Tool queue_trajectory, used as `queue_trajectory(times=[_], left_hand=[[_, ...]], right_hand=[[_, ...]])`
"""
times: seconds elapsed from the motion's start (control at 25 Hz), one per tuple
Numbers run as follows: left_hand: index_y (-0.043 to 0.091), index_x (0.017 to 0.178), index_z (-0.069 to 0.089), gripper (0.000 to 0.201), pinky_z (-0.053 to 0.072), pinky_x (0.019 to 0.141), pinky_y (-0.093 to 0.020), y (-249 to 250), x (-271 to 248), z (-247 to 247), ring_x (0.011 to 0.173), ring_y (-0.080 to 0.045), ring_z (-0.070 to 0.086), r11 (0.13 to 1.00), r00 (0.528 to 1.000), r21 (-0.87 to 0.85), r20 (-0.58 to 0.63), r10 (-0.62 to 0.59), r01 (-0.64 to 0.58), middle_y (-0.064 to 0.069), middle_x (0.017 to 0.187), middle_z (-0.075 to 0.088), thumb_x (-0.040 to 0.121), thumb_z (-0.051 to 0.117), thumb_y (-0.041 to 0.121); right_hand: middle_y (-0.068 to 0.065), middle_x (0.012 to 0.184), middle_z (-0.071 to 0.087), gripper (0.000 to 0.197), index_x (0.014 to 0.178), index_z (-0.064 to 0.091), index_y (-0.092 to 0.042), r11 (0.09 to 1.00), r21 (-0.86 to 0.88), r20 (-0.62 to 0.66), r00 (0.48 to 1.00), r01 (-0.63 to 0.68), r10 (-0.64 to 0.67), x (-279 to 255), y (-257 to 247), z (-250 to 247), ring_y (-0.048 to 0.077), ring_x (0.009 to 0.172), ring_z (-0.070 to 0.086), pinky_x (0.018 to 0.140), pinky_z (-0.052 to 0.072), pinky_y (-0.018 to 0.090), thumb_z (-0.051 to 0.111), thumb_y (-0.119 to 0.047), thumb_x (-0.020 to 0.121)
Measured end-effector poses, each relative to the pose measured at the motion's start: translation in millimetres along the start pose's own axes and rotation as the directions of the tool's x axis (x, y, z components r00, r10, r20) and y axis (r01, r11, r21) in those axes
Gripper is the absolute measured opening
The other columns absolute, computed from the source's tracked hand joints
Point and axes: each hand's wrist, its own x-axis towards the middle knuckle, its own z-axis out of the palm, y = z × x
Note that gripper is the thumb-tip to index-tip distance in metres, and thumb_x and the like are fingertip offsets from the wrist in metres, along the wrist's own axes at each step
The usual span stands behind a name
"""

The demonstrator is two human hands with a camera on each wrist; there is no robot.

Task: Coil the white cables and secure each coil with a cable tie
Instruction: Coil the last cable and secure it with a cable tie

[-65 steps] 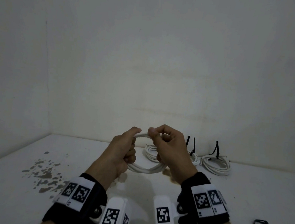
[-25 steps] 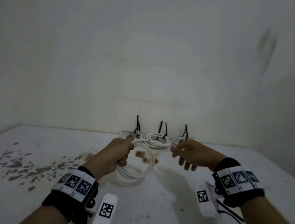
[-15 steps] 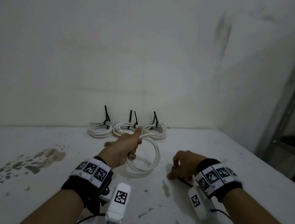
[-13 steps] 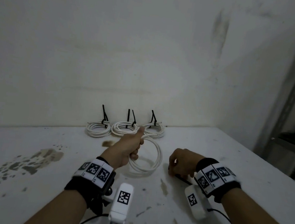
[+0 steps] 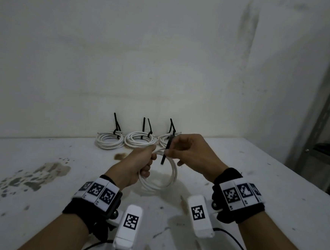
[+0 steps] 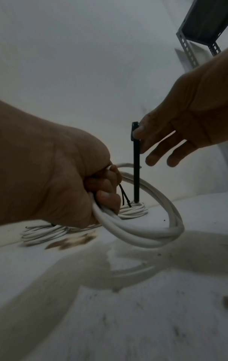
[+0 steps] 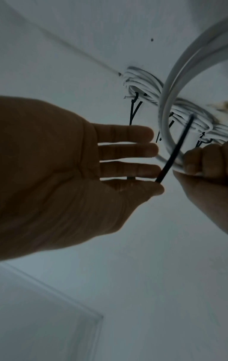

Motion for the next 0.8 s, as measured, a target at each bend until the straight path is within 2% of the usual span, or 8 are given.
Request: queue_trajectory(times=[0.12, 0.2, 0.24, 0.4, 0.48, 0.6, 0.68, 0.8], left_hand=[[0.016, 0.07, 0.044, 0.04, 0.017, 0.04, -0.021, 1, -7, -11, 0.038, -0.009, 0.019, 1.0, 1.0, 0.004, 0.009, 0.027, -0.027, 0.007, 0.047, 0.025, 0.103, 0.041, 0.039], [0.017, 0.069, 0.043, 0.039, 0.016, 0.042, -0.022, 1, -13, -19, 0.041, -0.01, 0.018, 0.999, 0.999, 0.003, 0.022, 0.039, -0.039, 0.007, 0.05, 0.023, 0.102, 0.042, 0.038], [0.017, 0.069, 0.043, 0.039, 0.016, 0.043, -0.022, 1, -16, -23, 0.042, -0.01, 0.017, 0.999, 0.999, -0.003, 0.026, 0.046, -0.046, 0.006, 0.05, 0.022, 0.101, 0.043, 0.038], [0.011, 0.077, 0.054, 0.042, 0.018, 0.041, -0.021, 1, -24, -51, 0.041, -0.009, 0.018, 0.997, 0.998, -0.044, -0.005, 0.07, -0.071, 0.006, 0.049, 0.024, 0.103, 0.041, 0.041], [0.007, 0.089, 0.061, 0.045, 0.017, 0.04, -0.02, 2, -26, -68, 0.042, -0.008, 0.017, 0.994, 0.998, -0.093, 0.005, 0.058, -0.058, 0.005, 0.052, 0.022, 0.102, 0.042, 0.046], [0.005, 0.097, 0.058, 0.036, 0.014, 0.039, -0.018, 4, -29, -94, 0.039, -0.006, 0.015, 0.973, 0.997, -0.217, -0.013, 0.077, -0.078, 0.007, 0.05, 0.021, 0.103, 0.046, 0.038], [0.006, 0.094, 0.058, 0.031, 0.014, 0.038, -0.019, 8, -33, -109, 0.039, -0.006, 0.015, 0.945, 0.992, -0.303, -0.065, 0.108, -0.123, 0.007, 0.049, 0.02, 0.103, 0.046, 0.032], [0.01, 0.074, 0.056, 0.034, 0.015, 0.04, -0.021, 14, -40, -134, 0.041, -0.008, 0.015, 0.921, 0.975, -0.338, -0.163, 0.148, -0.196, 0.005, 0.052, 0.019, 0.103, 0.047, 0.028]], right_hand=[[-0.012, 0.087, 0.072, 0.011, 0.077, 0.073, -0.017, 0.973, -0.158, -0.005, 0.985, 0.169, -0.172, 6, 5, 15, 0.004, 0.088, 0.062, 0.082, 0.046, 0.021, 0.083, -0.021, 0.078], [-0.013, 0.094, 0.072, 0.011, 0.078, 0.071, -0.018, 0.94, -0.239, 0.025, 0.969, 0.244, -0.245, 12, 9, 25, -0.001, 0.097, 0.061, 0.087, 0.042, 0.013, 0.082, -0.017, 0.079], [-0.01, 0.093, 0.073, 0.012, 0.077, 0.07, -0.017, 0.927, -0.26, 0.036, 0.962, 0.27, -0.27, 16, 12, 31, 0.0, 0.096, 0.063, 0.088, 0.044, 0.015, 0.081, -0.016, 0.08], [-0.011, 0.078, 0.071, 0.025, 0.074, 0.06, -0.033, 0.844, -0.367, 0.007, 0.908, 0.391, -0.418, 29, 12, 62, 0.004, 0.078, 0.066, 0.072, 0.055, 0.036, 0.076, -0.015, 0.083], [-0.01, 0.074, 0.07, 0.02, 0.078, 0.061, -0.028, 0.784, -0.419, 0.01, 0.865, 0.459, -0.501, 36, 5, 79, 0.009, 0.07, 0.065, 0.064, 0.054, 0.038, 0.071, -0.012, 0.085], [-0.002, 0.072, 0.068, 0.006, 0.086, 0.062, -0.02, 0.725, -0.459, 0.048, 0.829, 0.514, -0.558, 47, -9, 104, 0.018, 0.063, 0.062, 0.06, 0.052, 0.041, 0.063, -0.014, 0.088], [-0.003, 0.065, 0.064, 0.01, 0.084, 0.058, -0.02, 0.714, -0.464, 0.022, 0.812, 0.525, -0.583, 55, -19, 118, 0.016, 0.054, 0.053, 0.055, 0.051, 0.04, 0.061, -0.013, 0.09], [-0.005, 0.06, 0.057, 0.015, 0.082, 0.054, -0.021, 0.707, -0.429, 0.003, 0.784, 0.562, -0.621, 64, -39, 139, 0.015, 0.049, 0.042, 0.048, 0.044, 0.034, 0.063, -0.014, 0.092]])
